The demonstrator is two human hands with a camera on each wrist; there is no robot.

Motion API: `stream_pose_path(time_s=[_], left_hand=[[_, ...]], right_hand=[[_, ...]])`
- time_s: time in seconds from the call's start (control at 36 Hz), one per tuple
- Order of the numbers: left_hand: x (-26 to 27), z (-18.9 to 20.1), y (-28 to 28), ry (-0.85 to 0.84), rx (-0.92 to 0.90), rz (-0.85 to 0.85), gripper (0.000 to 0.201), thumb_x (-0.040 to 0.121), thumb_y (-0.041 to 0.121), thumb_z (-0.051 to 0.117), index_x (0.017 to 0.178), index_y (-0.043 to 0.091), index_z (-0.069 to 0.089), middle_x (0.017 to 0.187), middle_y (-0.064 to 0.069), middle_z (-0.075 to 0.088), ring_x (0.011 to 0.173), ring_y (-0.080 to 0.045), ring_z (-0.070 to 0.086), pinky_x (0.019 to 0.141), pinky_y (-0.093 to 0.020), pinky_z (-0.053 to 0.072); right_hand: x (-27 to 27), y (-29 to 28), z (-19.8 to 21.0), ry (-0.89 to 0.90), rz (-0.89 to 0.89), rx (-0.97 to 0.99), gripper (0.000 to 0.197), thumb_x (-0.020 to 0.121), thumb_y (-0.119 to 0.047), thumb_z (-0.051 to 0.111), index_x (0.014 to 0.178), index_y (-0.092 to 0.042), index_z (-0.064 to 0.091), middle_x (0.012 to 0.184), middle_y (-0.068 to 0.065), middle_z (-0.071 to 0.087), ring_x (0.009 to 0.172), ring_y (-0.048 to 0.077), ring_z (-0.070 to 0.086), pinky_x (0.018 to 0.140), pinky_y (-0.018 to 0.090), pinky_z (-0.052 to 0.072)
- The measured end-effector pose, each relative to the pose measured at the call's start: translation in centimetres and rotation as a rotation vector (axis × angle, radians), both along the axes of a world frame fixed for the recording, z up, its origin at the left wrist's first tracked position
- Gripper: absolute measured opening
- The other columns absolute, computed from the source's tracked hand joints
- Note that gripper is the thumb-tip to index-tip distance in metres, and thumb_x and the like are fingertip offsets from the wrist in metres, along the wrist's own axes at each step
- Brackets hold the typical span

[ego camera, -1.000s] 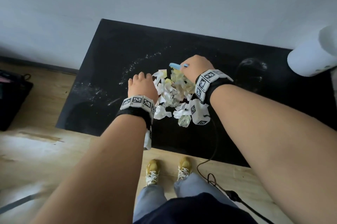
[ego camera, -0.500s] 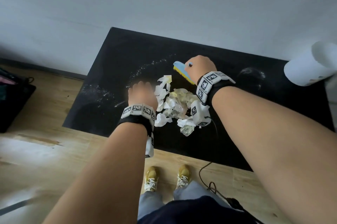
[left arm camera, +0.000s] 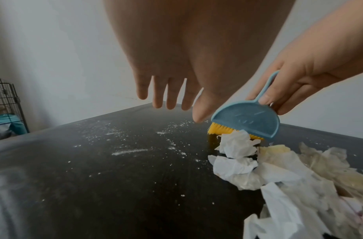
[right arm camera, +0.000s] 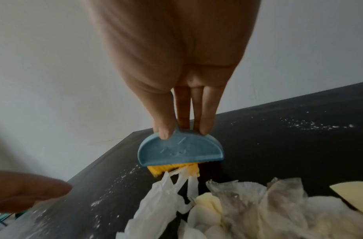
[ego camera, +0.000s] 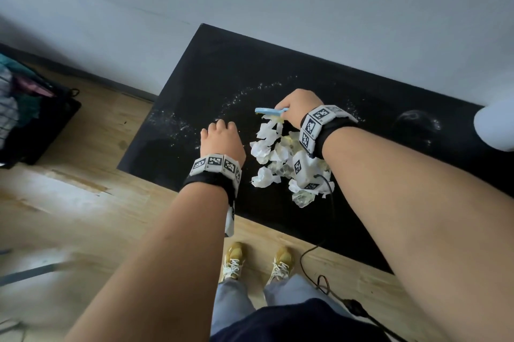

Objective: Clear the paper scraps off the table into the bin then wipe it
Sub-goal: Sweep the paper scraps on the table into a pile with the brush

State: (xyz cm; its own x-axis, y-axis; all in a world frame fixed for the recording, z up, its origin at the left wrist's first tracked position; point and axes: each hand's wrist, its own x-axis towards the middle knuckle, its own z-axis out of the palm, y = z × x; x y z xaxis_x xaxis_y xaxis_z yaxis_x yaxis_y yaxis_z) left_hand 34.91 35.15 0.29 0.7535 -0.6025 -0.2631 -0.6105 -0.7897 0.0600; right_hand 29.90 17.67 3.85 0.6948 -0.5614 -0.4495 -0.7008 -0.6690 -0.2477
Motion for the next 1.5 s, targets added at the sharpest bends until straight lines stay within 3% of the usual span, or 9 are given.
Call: stream_pose_path(time_s=[0.08,0.19,0.53,0.75,1.0,1.11,1.19,1.31,1.5], left_hand=[[-0.5,0.1,0.1,-0.006,-0.004,0.009,0.044,0.092,0.017,0.046,0.135,0.013,0.044,0.14,-0.008,0.044,0.13,-0.027,0.039,0.113,-0.041,0.028],[-1.5,0.3,0.3,-0.01,-0.007,0.023,0.038,0.092,0.017,0.045,0.129,0.012,0.048,0.132,-0.007,0.049,0.125,-0.027,0.043,0.111,-0.041,0.03],[-4.7,0.1,0.2,0.012,-0.032,0.044,0.046,0.089,0.012,0.044,0.135,0.012,0.046,0.133,-0.008,0.048,0.125,-0.028,0.043,0.111,-0.042,0.031],[-6.9,0.0,-1.4,0.021,-0.04,0.013,0.041,0.087,0.01,0.043,0.128,0.01,0.048,0.132,-0.008,0.048,0.126,-0.028,0.042,0.111,-0.042,0.03],[-8.1,-0.4,-1.7,0.018,-0.015,-0.036,0.042,0.087,0.01,0.043,0.129,0.011,0.048,0.129,-0.008,0.049,0.123,-0.027,0.044,0.109,-0.041,0.032],[-8.4,-0.4,-2.0,0.009,-0.028,-0.075,0.04,0.087,0.012,0.044,0.127,0.011,0.049,0.127,-0.008,0.05,0.122,-0.027,0.045,0.109,-0.042,0.033],[-8.6,-0.4,-2.1,0.017,-0.025,-0.108,0.042,0.088,0.012,0.044,0.13,0.012,0.047,0.13,-0.007,0.048,0.124,-0.027,0.043,0.111,-0.042,0.031],[-8.9,-0.3,-1.9,0.008,-0.022,-0.148,0.043,0.087,0.011,0.045,0.131,0.012,0.047,0.13,-0.007,0.048,0.124,-0.027,0.043,0.11,-0.041,0.032],[-9.1,0.1,-1.5,-0.006,-0.012,-0.232,0.043,0.089,0.013,0.046,0.131,0.012,0.047,0.131,-0.007,0.049,0.124,-0.026,0.044,0.11,-0.042,0.033]], right_hand=[[-1.1,0.5,0.3,-0.005,0.075,0.022,0.028,0.091,-0.011,0.056,0.106,-0.027,0.075,0.105,-0.002,0.07,0.094,0.021,0.066,0.078,0.027,0.055],[-2.5,0.8,0.6,0.03,0.142,0.054,0.028,0.091,-0.013,0.059,0.11,-0.027,0.073,0.109,-0.004,0.069,0.098,0.02,0.064,0.088,0.032,0.054],[-6.9,-0.6,1.8,-0.023,0.174,-0.087,0.027,0.088,-0.007,0.053,0.098,-0.022,0.073,0.097,0.006,0.069,0.086,0.025,0.065,0.069,0.028,0.05],[-11.3,-3.5,0.4,0.023,-0.145,-0.183,0.021,0.091,-0.011,0.052,0.072,-0.01,0.061,0.062,0.004,0.049,0.051,0.017,0.044,0.054,0.027,0.039],[-12.4,-1.6,-1.0,0.033,-0.171,-0.081,0.018,0.091,-0.02,0.056,0.087,-0.016,0.072,0.079,0.003,0.064,0.065,0.021,0.056,0.048,0.025,0.035],[-12.9,-0.9,-0.1,0.06,-0.082,-0.085,0.026,0.089,-0.017,0.05,0.064,-0.02,0.06,0.07,0.003,0.056,0.057,0.02,0.05,0.047,0.024,0.032],[-13.9,-1.1,0.8,0.002,-0.11,-0.126,0.023,0.09,-0.015,0.047,0.081,-0.016,0.068,0.069,0.004,0.055,0.06,0.021,0.052,0.048,0.025,0.037],[-16.2,-1.7,1.2,-0.03,-0.278,-0.199,0.036,0.098,-0.032,0.044,0.107,-0.007,0.068,0.093,0.012,0.068,0.085,0.029,0.065,0.076,0.037,0.051],[-18.5,0.4,-0.7,0.048,-0.379,-0.148,0.025,0.095,-0.024,0.049,0.099,-0.014,0.072,0.089,0.007,0.068,0.071,0.023,0.055,0.055,0.027,0.038]])
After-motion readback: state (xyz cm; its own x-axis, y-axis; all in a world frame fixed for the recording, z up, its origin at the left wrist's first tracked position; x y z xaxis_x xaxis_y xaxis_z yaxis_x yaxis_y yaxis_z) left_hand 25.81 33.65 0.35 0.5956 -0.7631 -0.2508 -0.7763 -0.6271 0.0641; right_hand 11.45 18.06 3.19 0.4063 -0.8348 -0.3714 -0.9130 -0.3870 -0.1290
